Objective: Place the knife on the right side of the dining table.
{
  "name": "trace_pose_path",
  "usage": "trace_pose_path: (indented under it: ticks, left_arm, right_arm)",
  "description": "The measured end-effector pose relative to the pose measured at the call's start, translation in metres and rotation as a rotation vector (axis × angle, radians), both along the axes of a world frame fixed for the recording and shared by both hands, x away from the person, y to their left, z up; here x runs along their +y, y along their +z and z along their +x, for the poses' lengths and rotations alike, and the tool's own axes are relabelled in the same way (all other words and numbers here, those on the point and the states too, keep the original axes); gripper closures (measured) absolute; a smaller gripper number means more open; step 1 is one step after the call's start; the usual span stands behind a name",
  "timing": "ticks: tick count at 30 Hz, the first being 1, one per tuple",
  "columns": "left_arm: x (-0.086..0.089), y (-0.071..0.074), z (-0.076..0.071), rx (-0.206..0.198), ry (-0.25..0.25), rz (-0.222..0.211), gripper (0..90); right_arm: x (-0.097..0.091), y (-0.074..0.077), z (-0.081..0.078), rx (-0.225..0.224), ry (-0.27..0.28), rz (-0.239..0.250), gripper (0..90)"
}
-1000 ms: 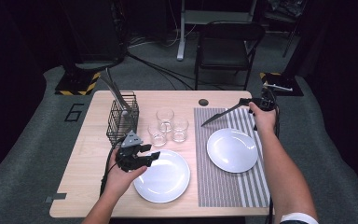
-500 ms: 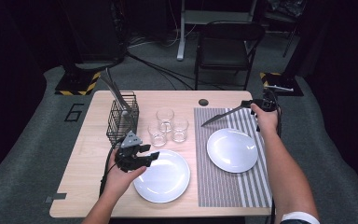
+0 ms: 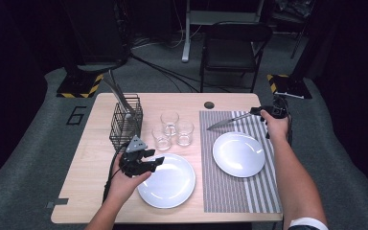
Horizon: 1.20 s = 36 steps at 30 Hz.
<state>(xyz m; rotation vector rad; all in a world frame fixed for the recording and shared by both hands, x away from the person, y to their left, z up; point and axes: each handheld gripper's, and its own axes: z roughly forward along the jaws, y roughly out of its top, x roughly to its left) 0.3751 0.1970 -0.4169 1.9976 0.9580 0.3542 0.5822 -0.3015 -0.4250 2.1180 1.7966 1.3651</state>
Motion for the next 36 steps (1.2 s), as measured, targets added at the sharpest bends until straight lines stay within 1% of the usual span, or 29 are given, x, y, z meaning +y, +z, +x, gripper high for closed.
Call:
trace_pose_path:
  ticks: [1,2,5,8,11,14,17,22,31,33,36]
  left_arm:
    - [0.000,0.000,0.000,0.001,-0.004,0.008,49.8]
    - [0.000,-0.001,0.000,-0.001,0.001,0.008,49.8]
    - [0.000,-0.002,0.001,0.001,0.000,0.014,49.8]
    - [-0.001,-0.003,0.001,0.007,0.006,0.006,49.8]
    - [-0.001,-0.003,0.001,0.009,0.002,0.014,49.8]
    - [-0.002,-0.004,0.001,0.010,0.001,0.018,49.8]
    - [-0.002,-0.004,0.001,0.010,0.001,0.020,49.8]
    - [-0.002,-0.005,0.002,0.011,0.002,0.019,49.8]
    - [-0.001,-0.005,0.002,0.013,0.000,0.020,49.8]
    - [-0.002,-0.005,0.001,0.020,0.002,0.016,49.7]
    - [-0.002,-0.006,0.002,0.016,0.004,0.016,49.8]
  right_arm:
    - [-0.002,-0.002,0.000,0.002,0.002,0.001,71.1]
    - [-0.003,-0.004,0.000,0.009,-0.005,0.011,70.9]
    - [-0.007,-0.010,0.001,0.017,-0.012,0.018,70.0]
    - [-0.011,-0.016,0.002,0.024,-0.016,0.031,69.5]
    - [-0.012,-0.019,0.002,0.033,-0.024,0.036,68.8]
    - [-0.015,-0.024,0.002,0.037,-0.023,0.030,67.7]
    - [-0.016,-0.027,0.001,0.045,-0.032,0.038,67.3]
    - [-0.018,-0.032,0.000,0.042,-0.029,0.030,66.1]
    - [-0.018,-0.034,0.001,0.048,-0.036,0.025,65.3]
    - [-0.019,-0.036,0.001,0.052,-0.039,0.024,64.9]
    - [-0.021,-0.039,0.001,0.052,-0.038,0.025,64.3]
